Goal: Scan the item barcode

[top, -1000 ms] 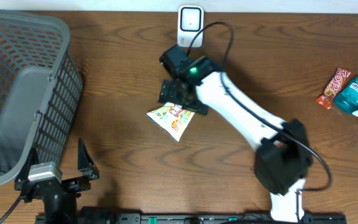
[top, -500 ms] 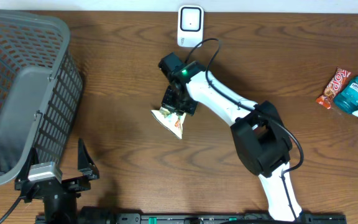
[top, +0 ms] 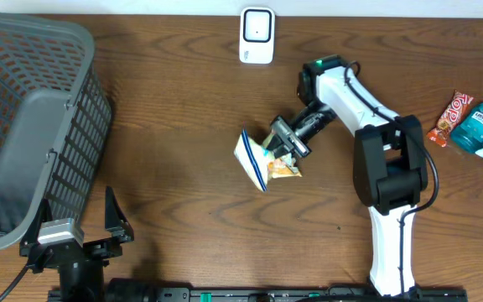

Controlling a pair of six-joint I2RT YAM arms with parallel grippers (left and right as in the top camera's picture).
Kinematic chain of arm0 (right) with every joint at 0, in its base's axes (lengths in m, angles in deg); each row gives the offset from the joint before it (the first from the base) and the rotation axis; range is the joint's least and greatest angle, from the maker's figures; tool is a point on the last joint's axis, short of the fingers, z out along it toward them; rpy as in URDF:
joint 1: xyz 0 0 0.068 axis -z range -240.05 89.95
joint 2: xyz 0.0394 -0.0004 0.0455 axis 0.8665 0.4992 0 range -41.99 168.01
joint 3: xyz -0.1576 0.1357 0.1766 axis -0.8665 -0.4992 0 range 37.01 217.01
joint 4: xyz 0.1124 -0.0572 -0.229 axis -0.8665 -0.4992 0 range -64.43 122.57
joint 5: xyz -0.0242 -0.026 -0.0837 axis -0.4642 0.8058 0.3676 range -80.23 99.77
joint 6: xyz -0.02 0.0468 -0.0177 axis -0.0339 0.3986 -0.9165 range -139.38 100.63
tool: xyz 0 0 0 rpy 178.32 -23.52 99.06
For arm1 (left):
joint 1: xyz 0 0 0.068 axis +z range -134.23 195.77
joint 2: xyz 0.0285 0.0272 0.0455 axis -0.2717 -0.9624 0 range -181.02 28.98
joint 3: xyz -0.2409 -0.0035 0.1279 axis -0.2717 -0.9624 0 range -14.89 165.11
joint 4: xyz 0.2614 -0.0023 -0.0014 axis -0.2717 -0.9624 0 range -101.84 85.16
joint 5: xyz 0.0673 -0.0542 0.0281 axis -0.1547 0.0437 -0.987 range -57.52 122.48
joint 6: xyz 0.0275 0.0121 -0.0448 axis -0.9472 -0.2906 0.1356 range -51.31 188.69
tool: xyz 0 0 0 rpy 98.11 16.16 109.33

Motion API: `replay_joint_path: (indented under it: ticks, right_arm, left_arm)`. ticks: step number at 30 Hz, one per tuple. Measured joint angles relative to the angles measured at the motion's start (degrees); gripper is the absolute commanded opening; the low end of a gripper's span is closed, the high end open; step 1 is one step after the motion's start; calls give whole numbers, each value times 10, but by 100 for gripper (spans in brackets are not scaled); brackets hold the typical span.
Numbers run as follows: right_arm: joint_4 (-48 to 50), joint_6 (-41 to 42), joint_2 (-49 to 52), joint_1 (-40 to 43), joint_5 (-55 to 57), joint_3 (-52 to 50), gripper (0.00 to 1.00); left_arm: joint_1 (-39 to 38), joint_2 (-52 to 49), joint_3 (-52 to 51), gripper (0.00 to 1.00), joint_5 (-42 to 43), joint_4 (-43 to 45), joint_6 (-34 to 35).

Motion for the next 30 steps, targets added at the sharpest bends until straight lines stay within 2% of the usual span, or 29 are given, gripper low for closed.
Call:
replay_joint_path:
  ticks: [8, 12, 18, 23, 30]
  right_arm:
    - [0, -9, 0, 5, -184, 0, 2]
    - [0, -41, 0, 5, -218, 0, 1]
    - [0, -174, -7, 11, -231, 0, 1]
    - [-1, -297, -64, 53, -234, -1, 1]
    - [-2, -363, -131, 67, -219, -1, 1]
  left_arm:
    - [0, 0, 0, 98, 0, 0, 0]
    - [0, 0, 0, 98, 0, 0, 0]
    - [0, 0, 0, 98, 0, 0, 0]
    - [0, 0, -4, 98, 0, 0, 0]
    - [0, 0, -9, 98, 0, 0, 0]
